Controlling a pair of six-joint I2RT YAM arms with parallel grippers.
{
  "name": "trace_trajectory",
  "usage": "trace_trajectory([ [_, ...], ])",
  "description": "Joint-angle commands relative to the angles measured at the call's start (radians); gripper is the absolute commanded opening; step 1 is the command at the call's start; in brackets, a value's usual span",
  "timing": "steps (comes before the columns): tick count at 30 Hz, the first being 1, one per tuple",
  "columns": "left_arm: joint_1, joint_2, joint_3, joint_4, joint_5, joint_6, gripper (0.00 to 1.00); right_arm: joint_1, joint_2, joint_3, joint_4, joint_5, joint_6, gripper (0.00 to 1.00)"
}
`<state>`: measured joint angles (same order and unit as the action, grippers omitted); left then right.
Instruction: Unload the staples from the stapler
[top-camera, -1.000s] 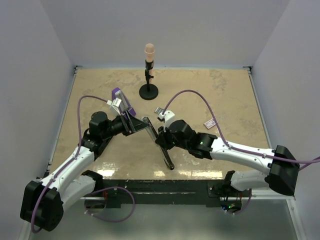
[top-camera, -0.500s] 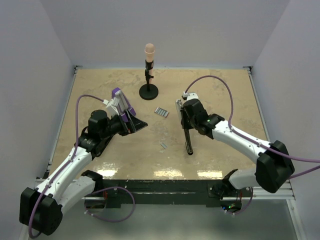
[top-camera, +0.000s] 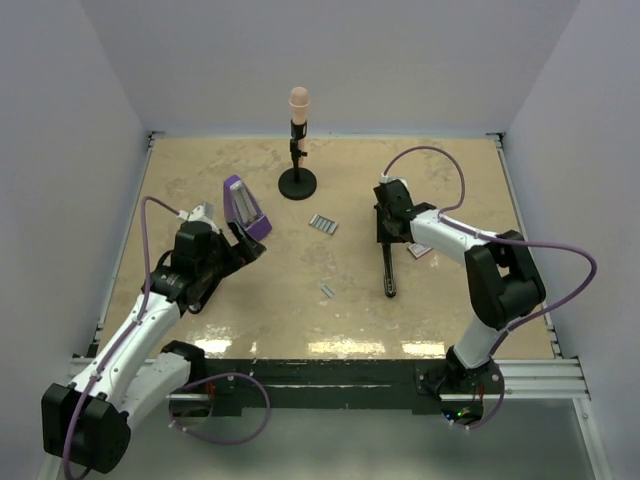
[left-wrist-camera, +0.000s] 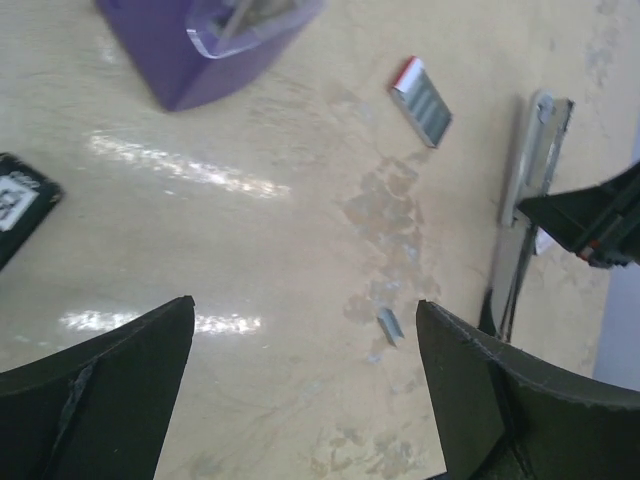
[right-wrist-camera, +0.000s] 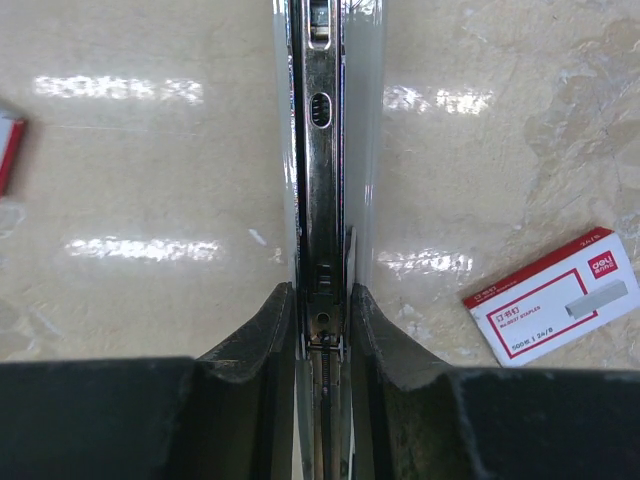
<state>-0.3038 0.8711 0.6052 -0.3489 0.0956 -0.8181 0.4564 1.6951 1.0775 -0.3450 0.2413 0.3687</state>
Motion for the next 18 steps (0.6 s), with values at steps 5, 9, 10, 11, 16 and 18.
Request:
trace_trajectory([
  [5, 0.169, 0.011, 0.018, -0.146, -0.083, -0.035, 0.93, -0.027, 0.043, 0.059, 0.074, 0.007, 0.01, 0.24],
  [9, 0.244, 0.046, 0.039, -0.226, -0.183, -0.087, 0.93, -0.028, 0.046, 0.062, 0.069, 0.006, 0.01, 0.39],
  [10, 0.258, 0.058, 0.047, -0.24, -0.203, -0.095, 0.93, -0.03, 0.029, 0.062, 0.067, 0.009, 0.009, 0.43],
  [11, 0.27, 0.069, 0.056, -0.254, -0.236, -0.093, 0.93, -0.028, 0.018, 0.061, 0.064, 0.01, 0.007, 0.47],
  [16, 0.331, 0.134, 0.108, -0.249, -0.313, -0.101, 0.9, -0.03, -0.067, 0.03, 0.066, 0.001, -0.005, 0.61],
  [18, 0.345, 0.155, 0.131, -0.228, -0.33, -0.098, 0.89, -0.03, -0.107, 0.018, 0.067, -0.016, -0.01, 0.62],
])
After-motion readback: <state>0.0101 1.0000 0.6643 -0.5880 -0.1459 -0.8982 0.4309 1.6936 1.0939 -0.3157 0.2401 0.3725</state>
